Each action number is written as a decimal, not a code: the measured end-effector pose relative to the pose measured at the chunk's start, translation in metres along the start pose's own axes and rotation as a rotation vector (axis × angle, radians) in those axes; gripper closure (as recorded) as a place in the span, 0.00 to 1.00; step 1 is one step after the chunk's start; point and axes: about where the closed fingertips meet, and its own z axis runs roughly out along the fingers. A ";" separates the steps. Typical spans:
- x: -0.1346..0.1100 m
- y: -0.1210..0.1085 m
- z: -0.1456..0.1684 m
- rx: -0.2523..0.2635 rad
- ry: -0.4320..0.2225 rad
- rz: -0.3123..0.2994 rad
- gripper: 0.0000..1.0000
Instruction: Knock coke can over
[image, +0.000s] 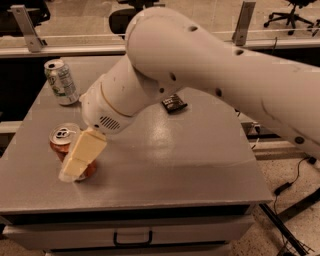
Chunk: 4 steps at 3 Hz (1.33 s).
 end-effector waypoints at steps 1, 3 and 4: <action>-0.005 0.003 0.018 -0.030 0.000 -0.011 0.02; 0.000 -0.003 0.015 -0.040 0.007 -0.003 0.48; 0.002 -0.017 -0.005 -0.037 0.019 -0.003 0.72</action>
Offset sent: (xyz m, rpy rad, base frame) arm 0.0004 0.0234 -0.0223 -0.0199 0.0346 0.0496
